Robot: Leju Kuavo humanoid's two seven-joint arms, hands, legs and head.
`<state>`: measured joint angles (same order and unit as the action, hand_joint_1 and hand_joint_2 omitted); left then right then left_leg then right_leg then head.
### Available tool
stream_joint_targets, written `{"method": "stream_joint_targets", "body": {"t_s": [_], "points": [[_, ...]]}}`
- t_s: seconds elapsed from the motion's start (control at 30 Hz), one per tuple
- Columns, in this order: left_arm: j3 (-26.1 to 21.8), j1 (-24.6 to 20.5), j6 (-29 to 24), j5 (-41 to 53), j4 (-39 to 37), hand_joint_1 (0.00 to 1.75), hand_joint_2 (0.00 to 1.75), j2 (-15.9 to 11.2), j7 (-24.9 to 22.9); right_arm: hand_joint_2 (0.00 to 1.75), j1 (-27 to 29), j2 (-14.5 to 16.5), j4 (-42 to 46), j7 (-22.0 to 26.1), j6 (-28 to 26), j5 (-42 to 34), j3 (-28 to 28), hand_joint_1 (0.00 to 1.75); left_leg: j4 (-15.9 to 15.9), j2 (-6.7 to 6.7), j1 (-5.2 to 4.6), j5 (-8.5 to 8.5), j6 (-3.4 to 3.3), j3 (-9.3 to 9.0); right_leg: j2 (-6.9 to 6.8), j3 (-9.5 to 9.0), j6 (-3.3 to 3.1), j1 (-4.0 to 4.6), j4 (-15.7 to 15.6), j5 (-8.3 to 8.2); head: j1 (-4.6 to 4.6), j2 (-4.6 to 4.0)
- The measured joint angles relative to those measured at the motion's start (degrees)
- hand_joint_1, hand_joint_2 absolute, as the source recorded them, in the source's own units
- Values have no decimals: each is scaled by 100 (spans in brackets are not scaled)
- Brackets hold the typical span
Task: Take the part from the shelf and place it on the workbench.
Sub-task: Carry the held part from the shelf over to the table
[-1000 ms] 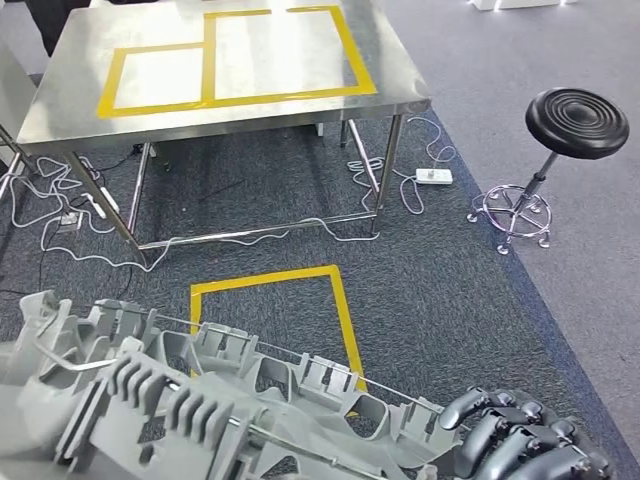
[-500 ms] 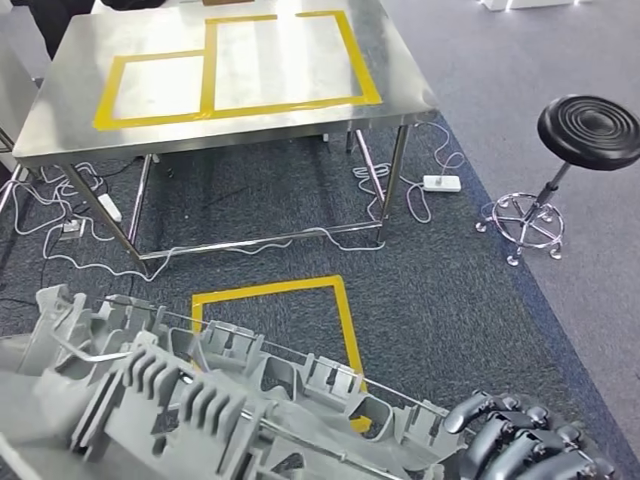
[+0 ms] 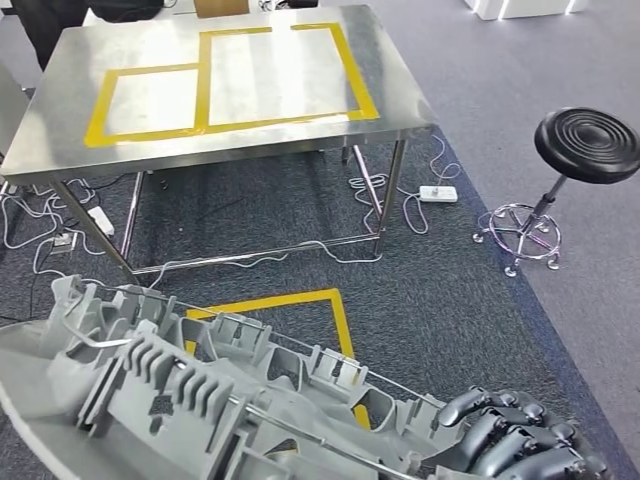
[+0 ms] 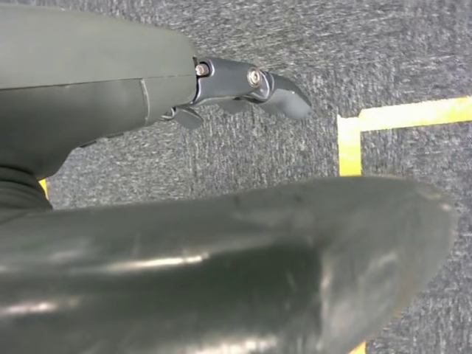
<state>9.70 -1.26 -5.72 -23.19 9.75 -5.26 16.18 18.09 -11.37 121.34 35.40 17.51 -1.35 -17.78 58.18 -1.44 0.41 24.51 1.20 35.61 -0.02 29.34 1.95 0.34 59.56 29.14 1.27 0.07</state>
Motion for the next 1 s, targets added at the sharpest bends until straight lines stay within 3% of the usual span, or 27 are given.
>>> {"method": "stream_joint_targets", "body": {"t_s": [0.03, 0.1, 0.2, 0.23, 0.27, 0.33, 0.4, 0.43, 0.5, 0.57, 0.63, 0.7, 0.73, 0.77, 0.8, 0.87, 0.93, 1.0], "points": [[0, 6, 1, 0, 0, 0, 0, 1, 3, 175, 4, -13, 0, 7, -12, 29, 16, 175, -7, 44, 14, -6, -37, -41, -14, -27, 33, -3, 55, 40, 9, 0], [0, 13, 5, -1, 0, 0, 0, 0, 13, 175, 6, -38, 1, 19, -39, 85, 37, 175, -4, 119, 28, 9, -95, -128, -23, 127, 93, -14, 410, 269, 33, 1], [0, 23, 18, -5, 0, 0, 0, -9, 29, 175, 17, -71, 1, 25, -79, 140, 45, 175, -1, 231, 26, 89, -121, -198, -20, 755, 151, -32, 1398, 683, 57, -1], [0, 31, 21, -6, 0, 0, 0, -12, 33, 175, 24, -85, 1, 20, -87, 146, 45, 175, -1, 275, 25, 122, -119, -231, -20, 890, 155, -34, 1513, 664, 58, -1], [0, 36, 25, -7, 0, 0, 0, -14, 37, 175, 29, -102, 1, 14, -93, 150, 47, 175, 0, 325, 26, 157, -112, -278, -15, 920, 151, -36, 1417, 517, 58, -1], [0, 41, 32, -8, -1, 0, 0, -15, 45, 175, 37, -133, 1, 2, -102, 151, 51, 175, -2, 435, 34, 235, -84, -388, 79, 735, 136, -47, 734, -24, 61, -1], [0, 26, 36, -10, -3, 0, 0, -17, 54, 175, 45, -156, -1, -8, -109, 150, 54, 175, -7, 529, 42, 292, -36, -445, 255, 557, 95, -56, 148, -299, 57, 0], [0, 23, 37, -12, -4, 0, 0, -18, 57, 175, 53, -167, -1, -13, -111, 144, 55, 175, -9, 562, 48, 300, 0, -451, 315, 529, 58, -53, 28, -323, 55, 1], [1, 34, 37, -15, -4, 0, 0, -16, 64, 175, 63, -185, -1, -20, -111, 109, 58, 175, -9, 587, 56, 295, 72, -463, 296, 496, -34, -42, -14, -295, 56, 2], [4, 39, 37, -12, -4, 0, 0, -8, 74, 175, 69, -197, 1, -16, -101, 58, 61, 175, 106, 481, 47, 351, 125, -439, 259, 400, -103, -54, -54, -305, 38, 2], [7, 8, 37, -9, -4, 0, 0, -1, 83, 175, 77, -202, 2, -7, -94, 20, 62, 175, 594, 319, 36, 567, 157, -169, 209, 305, -154, -56, -76, -279, 5, 2], [7, -6, 37, -8, -4, 0, 0, 4, 85, 175, 90, -203, 2, -3, -94, 4, 62, 175, 1279, 256, 33, 809, 170, 283, 165, 251, -184, -48, -78, -223, -9, 2], [8, 3, 37, -8, -4, 0, 0, 9, 85, 175, 96, -203, 2, -3, -94, 1, 62, 175, 1467, 251, 33, 822, 172, 447, 155, 218, -188, -45, -78, -190, -12, 2], [8, 15, 37, -7, -4, 0, 0, 13, 85, 175, 100, -204, 1, -4, -96, -1, 62, 175, 1464, 250, 32, 721, 167, 515, 151, 177, -186, -42, -78, -154, -11, 2], [9, 25, 37, -6, -4, 0, 0, 14, 85, 175, 102, -204, 1, -5, -98, -2, 62, 175, 1249, 249, 30, 502, 156, 472, 149, 124, -179, -41, -78, -115, -11, 2], [9, 30, 36, -4, -5, 0, 0, 8, 85, 175, 103, -205, 1, -7, -106, -5, 62, 175, 548, 237, 14, 35, 116, 216, 142, 8, -148, -34, -76, -27, -11, 2], [9, 15, 34, -2, -6, 0, 0, 5, 85, 175, 107, -205, 6, -7, -121, -7, 62, 175, 76, 220, -4, -68, 75, 34, 138, -36, -92, -16, -83, 51, -22, 2], [10, 9, 29, 1, -7, 0, 0, 5, 85, 175, 117, -209, 14, -7, -139, -6, 62, 175, -20, 220, 0, 10, 28, -19, 139, -62, -21, -1, -61, 76, -26, 2]]}}
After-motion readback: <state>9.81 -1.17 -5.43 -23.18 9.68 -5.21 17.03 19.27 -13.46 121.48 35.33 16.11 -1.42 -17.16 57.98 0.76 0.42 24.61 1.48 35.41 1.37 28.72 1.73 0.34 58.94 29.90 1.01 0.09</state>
